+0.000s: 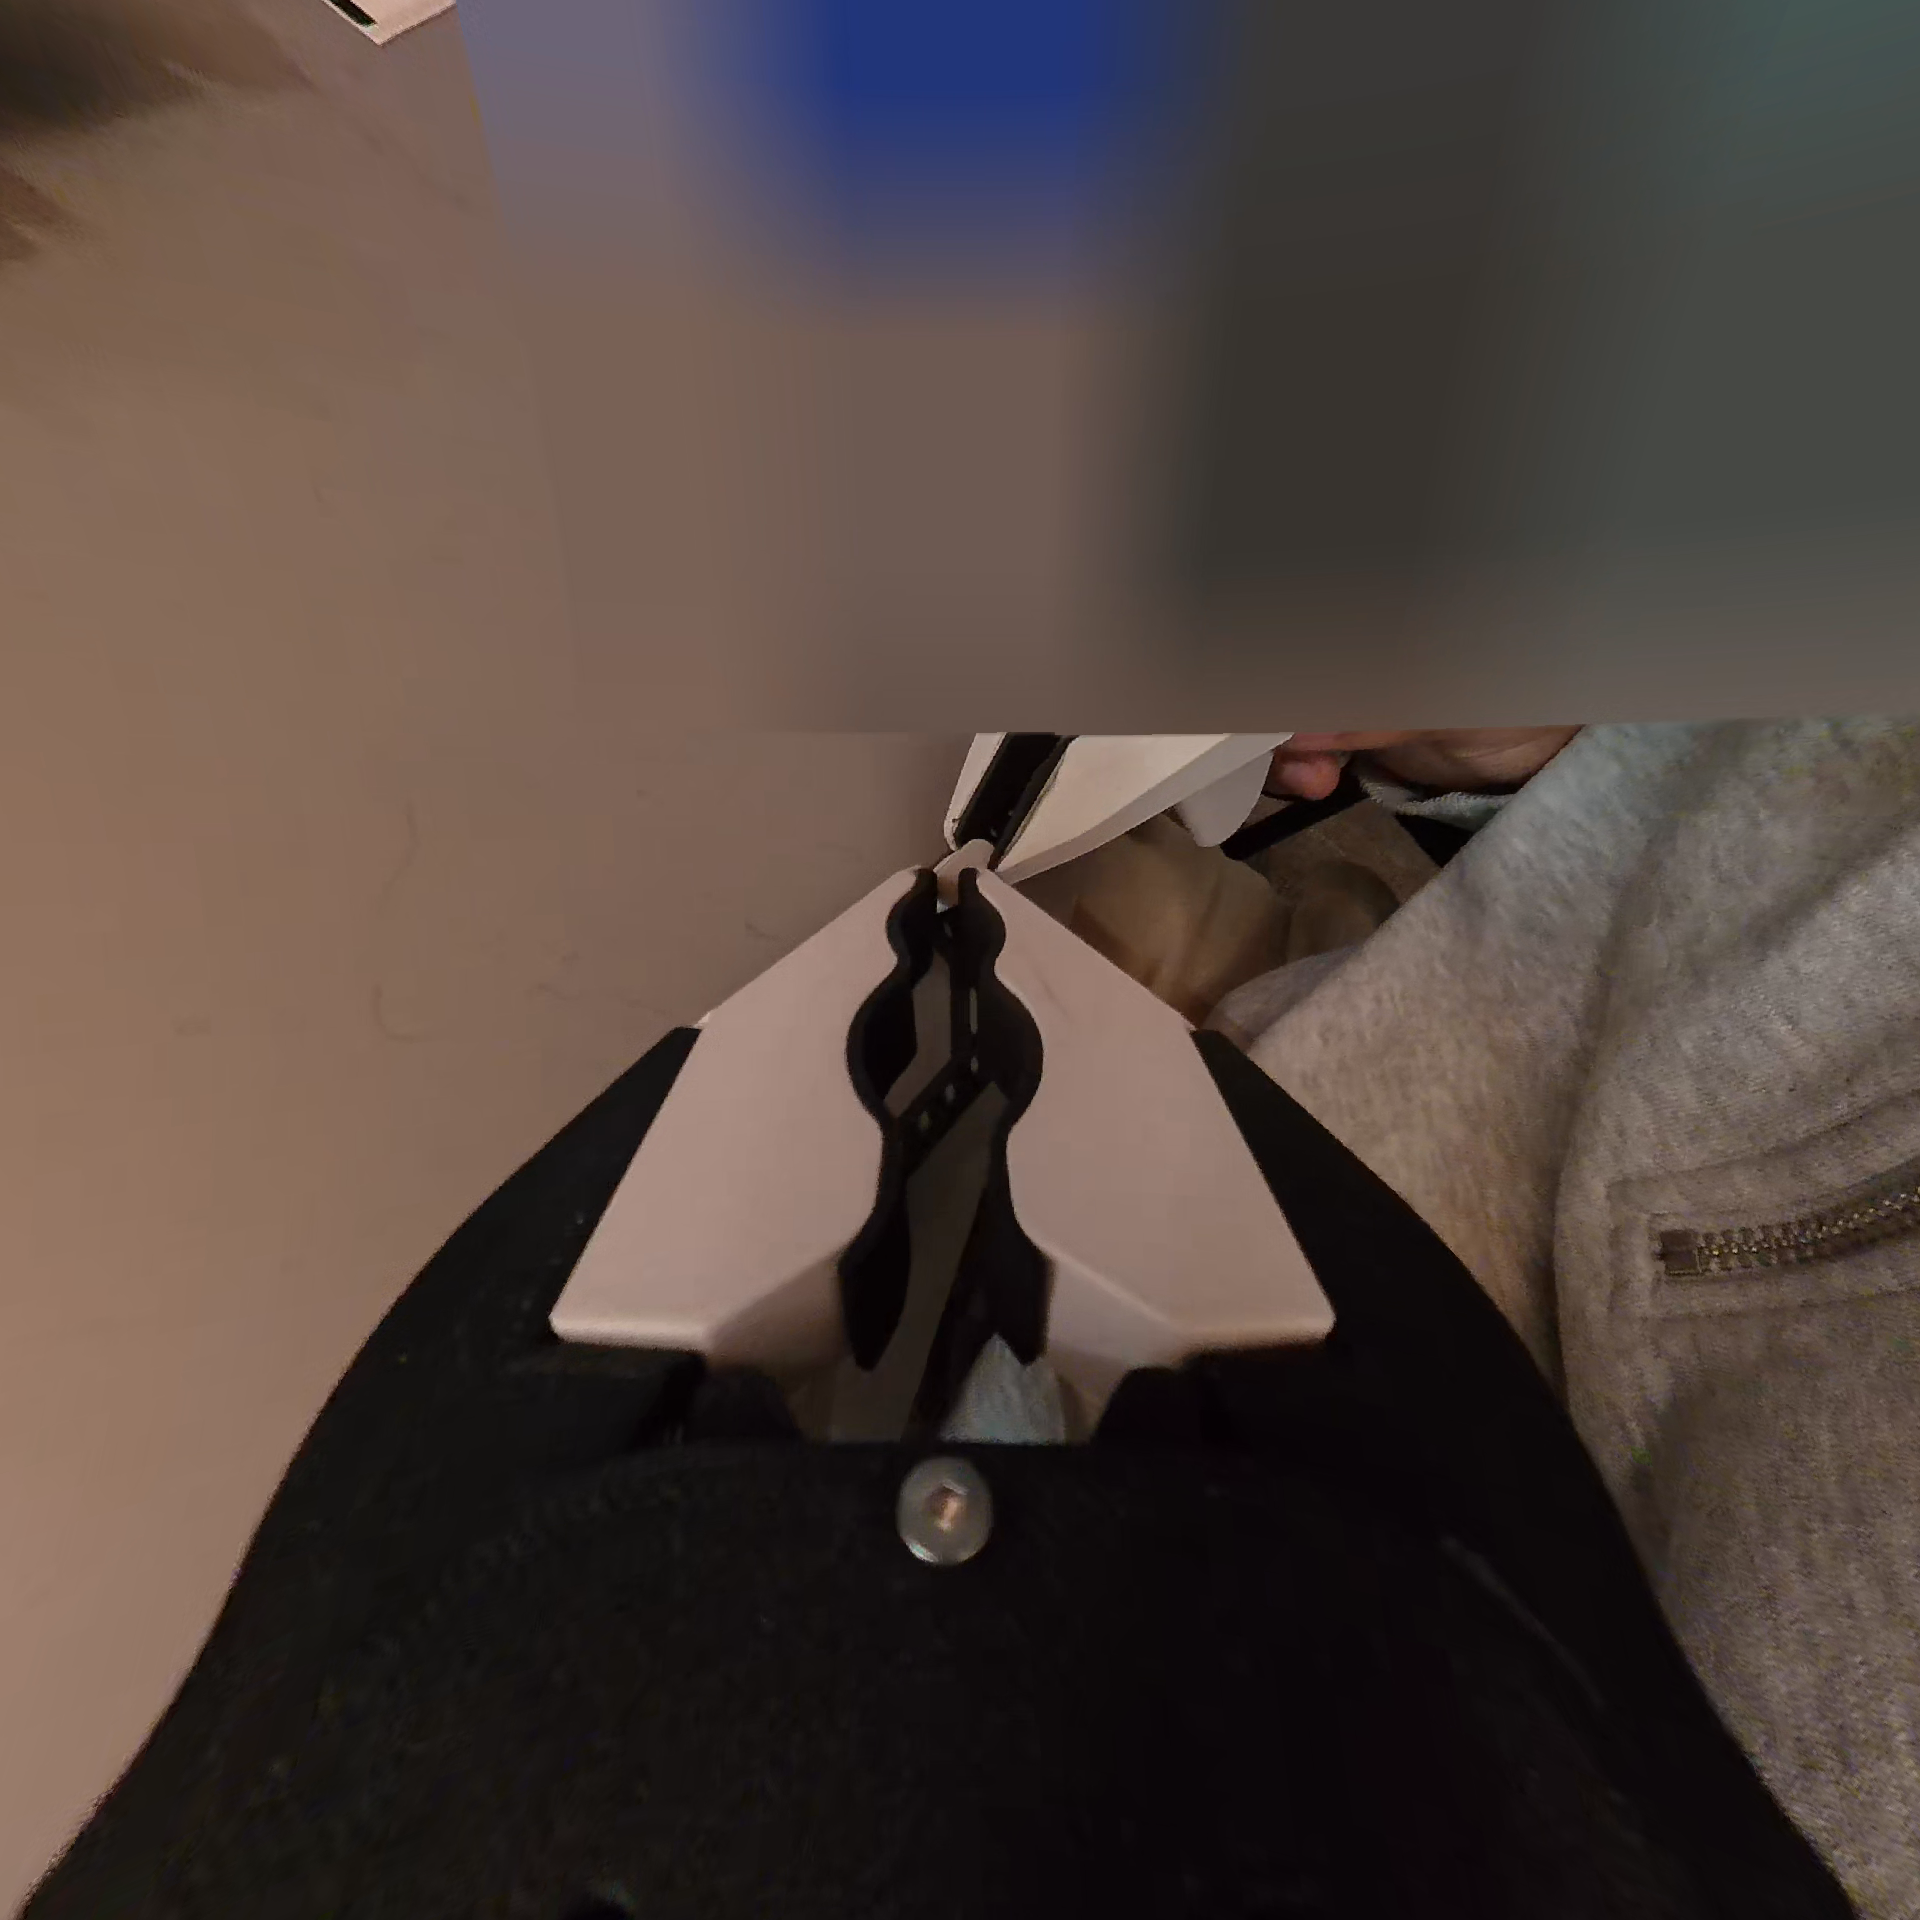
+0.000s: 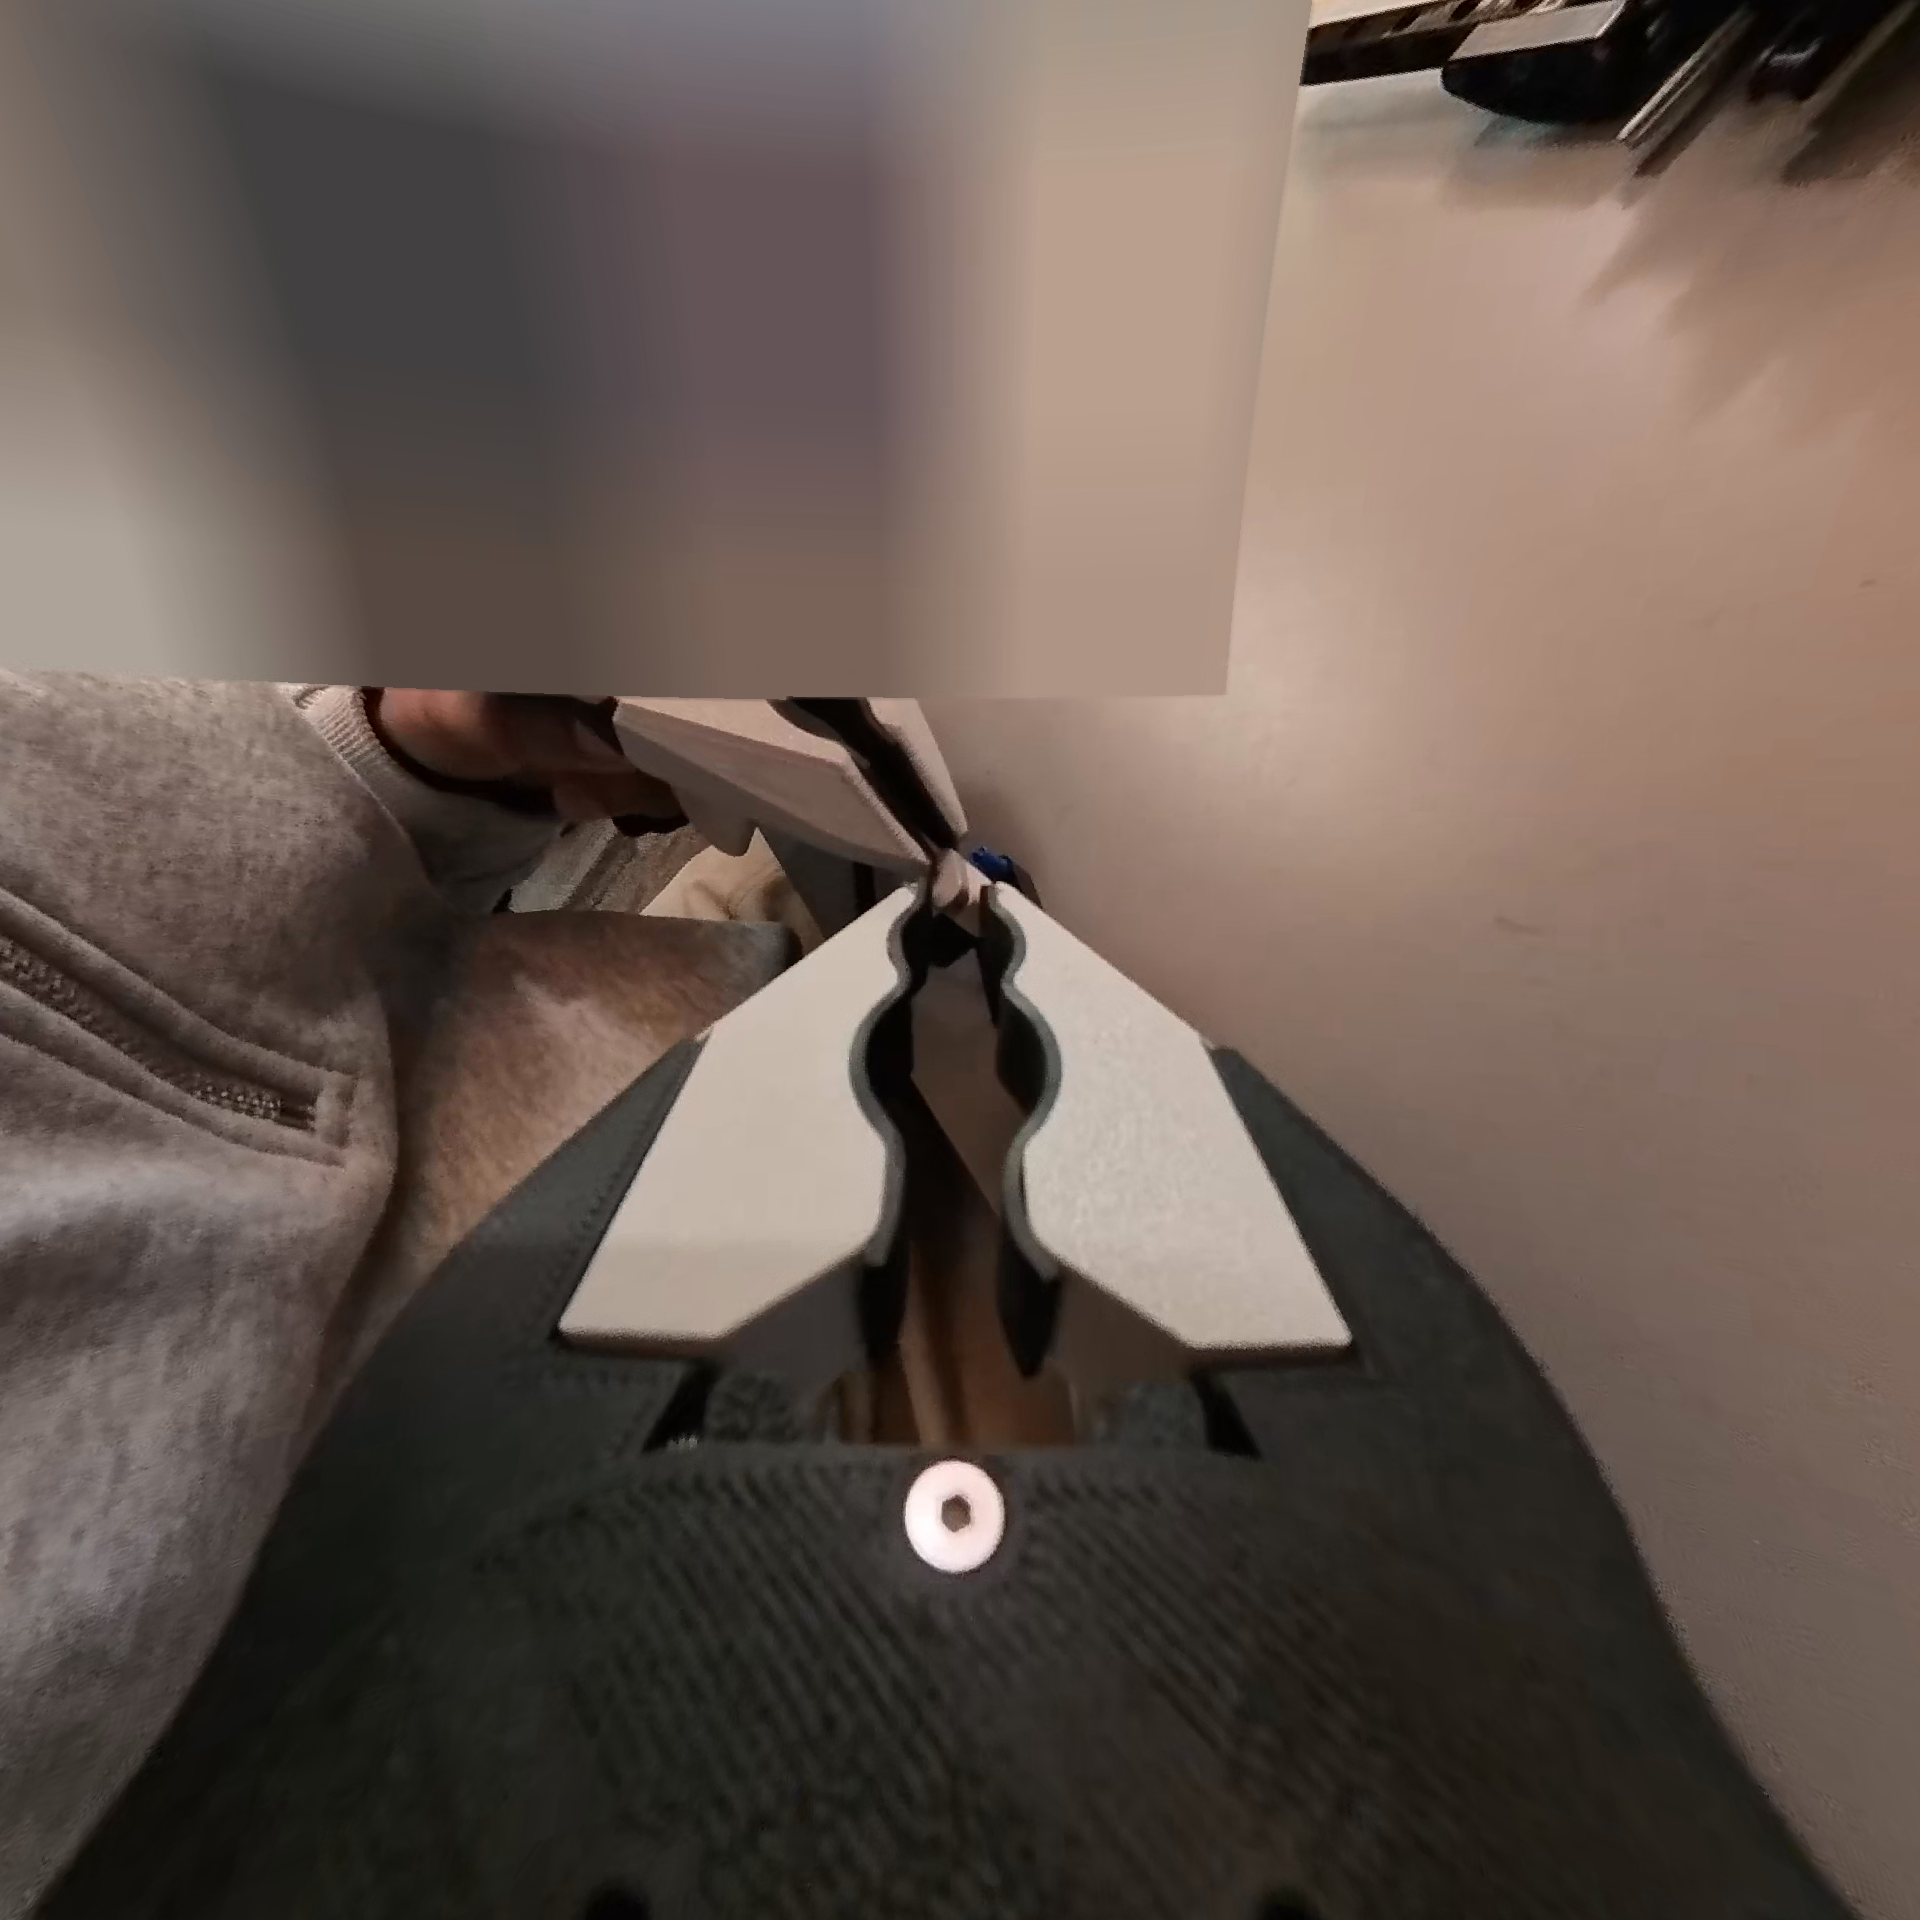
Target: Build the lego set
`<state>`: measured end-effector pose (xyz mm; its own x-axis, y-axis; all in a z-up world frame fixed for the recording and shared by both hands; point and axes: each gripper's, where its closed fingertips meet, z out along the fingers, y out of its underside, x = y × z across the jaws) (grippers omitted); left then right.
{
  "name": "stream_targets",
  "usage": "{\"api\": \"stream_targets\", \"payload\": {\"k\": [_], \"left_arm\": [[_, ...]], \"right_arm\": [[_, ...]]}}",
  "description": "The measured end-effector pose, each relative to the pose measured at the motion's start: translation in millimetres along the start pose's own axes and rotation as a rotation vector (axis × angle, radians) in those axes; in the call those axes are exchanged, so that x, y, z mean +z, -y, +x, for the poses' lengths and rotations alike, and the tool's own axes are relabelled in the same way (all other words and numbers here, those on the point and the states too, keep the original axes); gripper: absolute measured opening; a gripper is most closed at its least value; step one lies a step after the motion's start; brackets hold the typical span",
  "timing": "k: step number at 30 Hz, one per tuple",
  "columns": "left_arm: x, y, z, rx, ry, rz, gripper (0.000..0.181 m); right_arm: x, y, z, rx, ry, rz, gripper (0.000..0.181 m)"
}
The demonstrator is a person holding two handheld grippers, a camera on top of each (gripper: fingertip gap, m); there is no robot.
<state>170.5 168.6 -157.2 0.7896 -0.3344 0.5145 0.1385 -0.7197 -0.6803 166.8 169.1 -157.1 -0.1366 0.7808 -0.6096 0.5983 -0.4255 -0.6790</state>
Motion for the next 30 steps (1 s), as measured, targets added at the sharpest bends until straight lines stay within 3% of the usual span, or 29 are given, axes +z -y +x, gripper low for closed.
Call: {"api": "stream_targets", "payload": {"k": [16, 21, 27, 30], "left_arm": [[2, 2, 3, -0.063, -0.053, 0.018, 0.006], [2, 2, 3, -0.093, -0.048, 0.015, 0.003], [0, 2, -1, -0.113, -0.048, 0.024, 0.003], [0, 3, -1, -0.125, -0.045, 0.033, 0.003]], "right_arm": [[-4, 0, 0, 0.041, 0.129, -0.029, 0.000], [2, -16, 5, -0.058, 0.050, -0.137, 0.000], [-6, 10, -1, -0.043, 0.076, -0.012, 0.000], [-3, 12, 2, -0.065, 0.031, -0.027, 0.000]]}}
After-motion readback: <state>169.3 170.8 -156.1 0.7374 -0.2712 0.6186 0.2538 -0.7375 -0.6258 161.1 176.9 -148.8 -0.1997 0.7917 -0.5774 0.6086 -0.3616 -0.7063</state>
